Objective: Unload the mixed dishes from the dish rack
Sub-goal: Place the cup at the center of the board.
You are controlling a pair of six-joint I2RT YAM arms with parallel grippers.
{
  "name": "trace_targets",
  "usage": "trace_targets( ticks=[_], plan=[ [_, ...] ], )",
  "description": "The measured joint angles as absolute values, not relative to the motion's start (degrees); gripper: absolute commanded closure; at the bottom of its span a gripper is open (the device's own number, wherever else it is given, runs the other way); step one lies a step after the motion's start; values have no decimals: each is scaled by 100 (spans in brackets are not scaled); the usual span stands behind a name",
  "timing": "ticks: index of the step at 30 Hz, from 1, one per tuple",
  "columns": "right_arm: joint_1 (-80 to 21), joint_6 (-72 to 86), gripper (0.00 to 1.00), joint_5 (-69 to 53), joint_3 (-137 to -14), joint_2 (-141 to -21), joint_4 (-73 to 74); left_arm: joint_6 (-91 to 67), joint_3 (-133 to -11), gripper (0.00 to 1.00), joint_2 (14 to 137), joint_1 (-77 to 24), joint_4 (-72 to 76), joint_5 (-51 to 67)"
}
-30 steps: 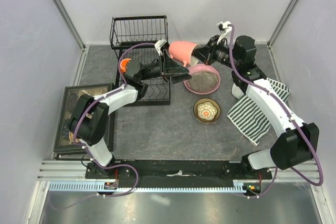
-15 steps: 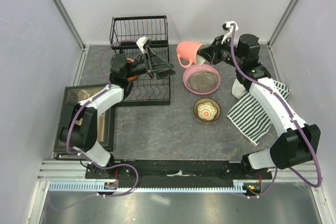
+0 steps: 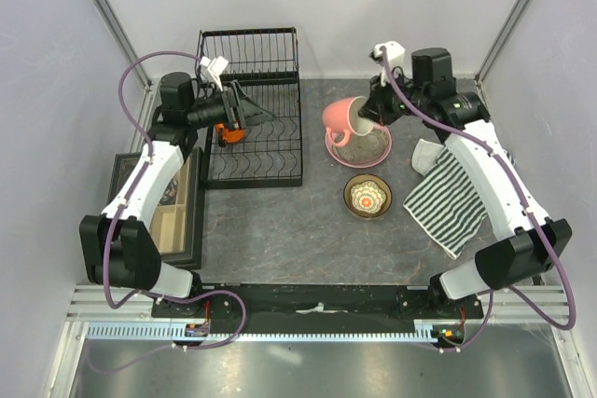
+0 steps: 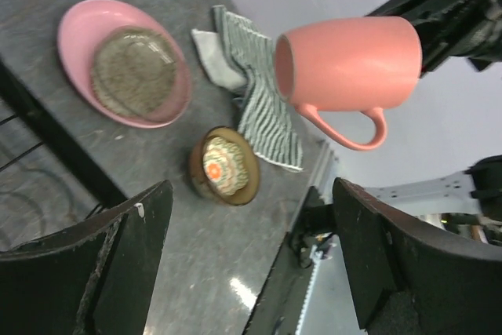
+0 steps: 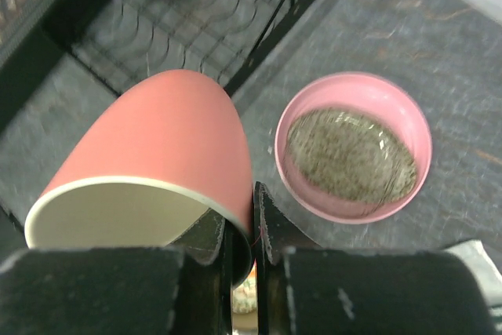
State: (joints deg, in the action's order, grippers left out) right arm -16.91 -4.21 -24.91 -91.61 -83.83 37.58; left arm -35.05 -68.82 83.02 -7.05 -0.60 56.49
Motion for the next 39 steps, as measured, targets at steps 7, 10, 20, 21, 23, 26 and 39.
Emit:
trace_targets(
  ticks=[7,10,20,21,23,26,39],
  plan=[
    [-2508,-1236,100,-1962,-9692,-9048,5205,-1603,-7293,12,8206,-648,-1883,4829],
    [-2923,-1450,100,-1612,-9692,-9275,5586,-1015,-7369,12,8138,-644,-2401,4388],
    [-3747,-1594,100,-845,-9662,-10062,5819,473,-7467,12,7808,-644,-3345,3035],
    [-3802,-1594,100,-770,-9627,-10125,5804,578,-7467,12,7778,-642,-3385,2947],
    [-3907,-1599,100,-631,-9544,-10232,5793,749,-7463,12,7732,-624,-3444,2764],
    [-4027,-1614,100,-454,-9445,-10381,5787,941,-7439,12,7684,-611,-3465,2536],
    [-4224,-1649,100,-252,-8899,-10591,5522,1345,-7087,12,7430,-607,-3533,2233]
  ],
)
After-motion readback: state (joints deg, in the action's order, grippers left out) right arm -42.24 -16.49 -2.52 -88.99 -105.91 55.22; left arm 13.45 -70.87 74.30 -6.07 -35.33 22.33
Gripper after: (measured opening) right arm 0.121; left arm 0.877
